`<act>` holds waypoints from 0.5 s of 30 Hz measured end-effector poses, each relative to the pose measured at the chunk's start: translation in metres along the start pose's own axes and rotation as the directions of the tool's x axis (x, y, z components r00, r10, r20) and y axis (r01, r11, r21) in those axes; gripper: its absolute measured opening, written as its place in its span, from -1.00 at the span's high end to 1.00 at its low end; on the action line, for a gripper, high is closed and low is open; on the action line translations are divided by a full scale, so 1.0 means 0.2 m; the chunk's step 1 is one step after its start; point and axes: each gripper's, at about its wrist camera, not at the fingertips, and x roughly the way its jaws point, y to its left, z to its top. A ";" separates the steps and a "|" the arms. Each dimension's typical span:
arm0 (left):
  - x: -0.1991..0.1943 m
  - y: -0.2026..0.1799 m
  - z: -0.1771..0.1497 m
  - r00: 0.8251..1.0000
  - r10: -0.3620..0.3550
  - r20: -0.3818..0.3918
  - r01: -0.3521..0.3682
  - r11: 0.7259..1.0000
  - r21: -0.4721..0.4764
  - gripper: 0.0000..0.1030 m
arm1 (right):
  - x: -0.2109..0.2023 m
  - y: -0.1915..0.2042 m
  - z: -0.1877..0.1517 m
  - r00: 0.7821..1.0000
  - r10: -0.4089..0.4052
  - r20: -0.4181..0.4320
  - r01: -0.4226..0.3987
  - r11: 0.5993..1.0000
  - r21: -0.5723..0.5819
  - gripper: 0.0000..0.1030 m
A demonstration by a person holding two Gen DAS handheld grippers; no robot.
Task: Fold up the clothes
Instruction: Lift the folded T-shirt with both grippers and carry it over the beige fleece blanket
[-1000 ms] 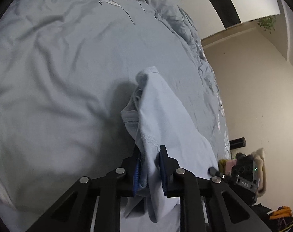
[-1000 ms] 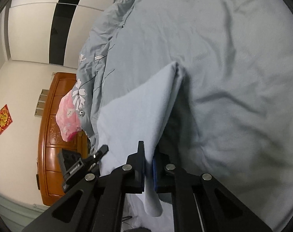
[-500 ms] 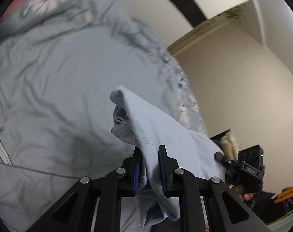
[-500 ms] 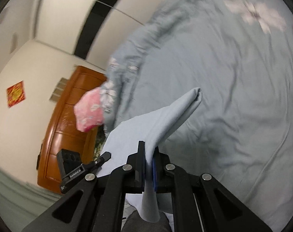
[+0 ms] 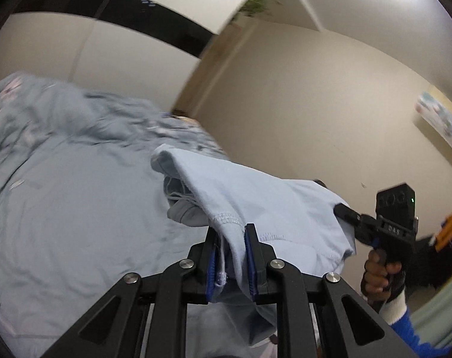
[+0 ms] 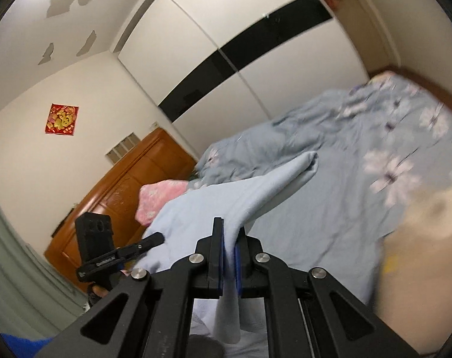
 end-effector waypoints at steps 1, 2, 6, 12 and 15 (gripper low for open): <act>0.05 -0.07 0.02 1.000 -0.014 -0.009 0.014 1.000 0.021 0.65 | -0.06 -0.03 0.03 1.000 -0.021 0.001 0.021 1.000 -0.002 0.89; 0.09 -0.13 0.04 0.999 -0.027 -0.018 0.028 0.999 0.042 0.65 | -0.12 -0.07 0.05 0.999 -0.042 0.001 0.042 0.999 -0.004 0.89; 0.28 -0.40 0.13 0.995 -0.079 -0.056 0.085 0.988 0.125 0.65 | -0.38 -0.25 0.15 0.987 -0.159 0.002 0.159 0.987 -0.003 0.89; 0.69 -0.68 0.13 0.979 -0.142 -0.144 0.162 0.978 0.134 0.65 | -0.72 -0.58 0.22 0.955 -0.295 0.006 0.294 0.953 0.064 0.89; 0.81 -0.77 0.08 0.974 -0.170 -0.151 0.189 0.975 0.121 0.65 | -0.84 -0.72 0.26 0.942 -0.335 0.010 0.333 0.939 0.083 0.89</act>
